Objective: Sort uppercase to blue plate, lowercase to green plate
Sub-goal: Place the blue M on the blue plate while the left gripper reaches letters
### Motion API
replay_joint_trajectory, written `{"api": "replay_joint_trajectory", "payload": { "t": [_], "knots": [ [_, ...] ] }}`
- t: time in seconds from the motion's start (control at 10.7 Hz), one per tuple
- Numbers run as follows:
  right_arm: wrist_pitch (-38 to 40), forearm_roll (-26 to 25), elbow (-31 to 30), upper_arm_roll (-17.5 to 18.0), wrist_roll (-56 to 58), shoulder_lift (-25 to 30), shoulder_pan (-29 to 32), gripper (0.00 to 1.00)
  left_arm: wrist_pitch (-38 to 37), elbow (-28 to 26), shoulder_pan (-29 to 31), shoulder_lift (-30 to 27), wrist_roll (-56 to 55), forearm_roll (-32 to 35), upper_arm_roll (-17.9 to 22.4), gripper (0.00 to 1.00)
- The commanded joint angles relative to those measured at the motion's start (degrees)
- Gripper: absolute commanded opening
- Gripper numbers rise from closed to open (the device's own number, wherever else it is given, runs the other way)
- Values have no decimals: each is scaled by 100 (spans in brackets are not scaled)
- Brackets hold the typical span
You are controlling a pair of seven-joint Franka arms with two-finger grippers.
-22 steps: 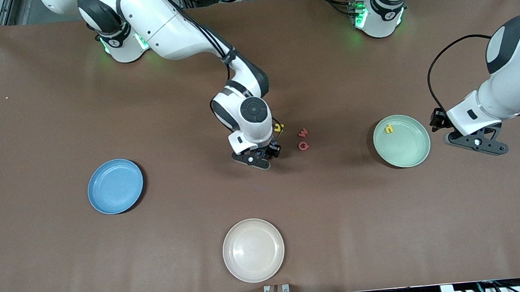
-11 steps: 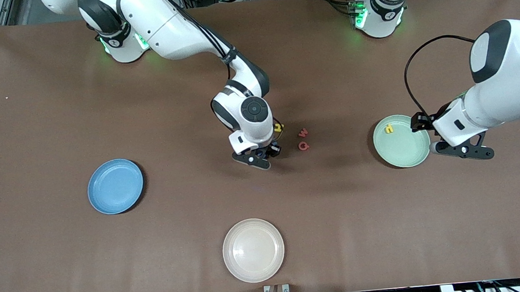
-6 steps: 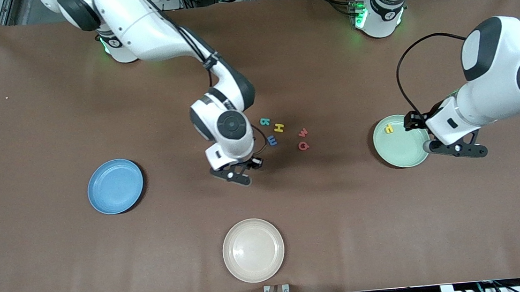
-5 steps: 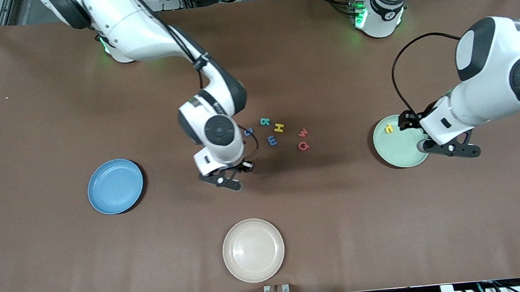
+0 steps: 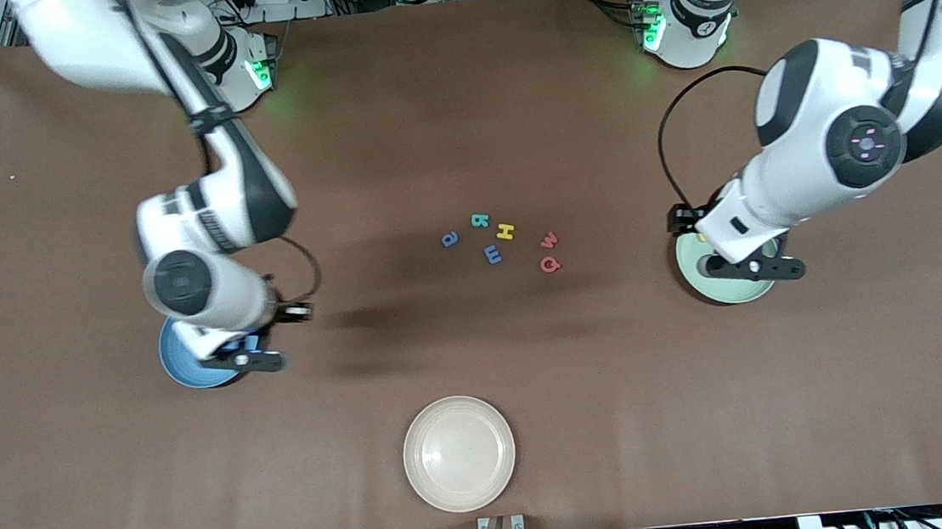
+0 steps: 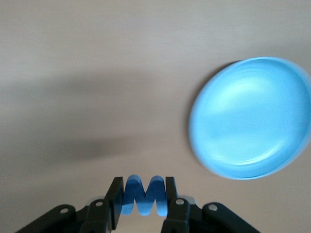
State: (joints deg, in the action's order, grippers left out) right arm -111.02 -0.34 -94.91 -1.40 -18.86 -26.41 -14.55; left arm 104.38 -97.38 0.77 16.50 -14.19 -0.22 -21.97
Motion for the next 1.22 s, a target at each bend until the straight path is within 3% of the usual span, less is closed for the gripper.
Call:
{"api": "replay_joint_trajectory", "payload": {
  "t": [0.0, 0.09, 0.28, 0.37, 0.47, 0.66, 0.84, 1.12],
  "knots": [
    [220, 16, -388, 1, 1040, 364, 636, 0, 511, -578, -453, -217, -356, -162, 62, 66],
    [221, 16, -396, -305, 1260, 295, 612, 0, 983, -920, -594, -252, -295, -127, -17, 67],
    [195, 25, -405, -343, 1403, 119, 838, 0, 2003, -1413, -631, -148, -15, 109, -621, 69],
    [151, 77, -396, -334, 1412, -56, 892, 6, 2277, -1520, -596, -34, 195, 363, -824, 69],
    [-6, 252, -405, -343, 1412, -170, 910, 31, 2419, -1555, -596, 89, 397, 409, -1009, 69],
    [-104, 385, -423, -317, 1412, -163, 1059, 100, 2727, -1722, -604, 300, 540, 766, -1247, 70],
    [-69, 385, -405, -308, 1394, -58, 1059, 100, 3087, -1977, -596, 458, 654, 1321, -1257, 72],
    [53, 385, -405, -308, 1394, 416, 1060, 100, 3580, -2092, -622, 784, 681, 1552, -1248, 72]
  ]
}}
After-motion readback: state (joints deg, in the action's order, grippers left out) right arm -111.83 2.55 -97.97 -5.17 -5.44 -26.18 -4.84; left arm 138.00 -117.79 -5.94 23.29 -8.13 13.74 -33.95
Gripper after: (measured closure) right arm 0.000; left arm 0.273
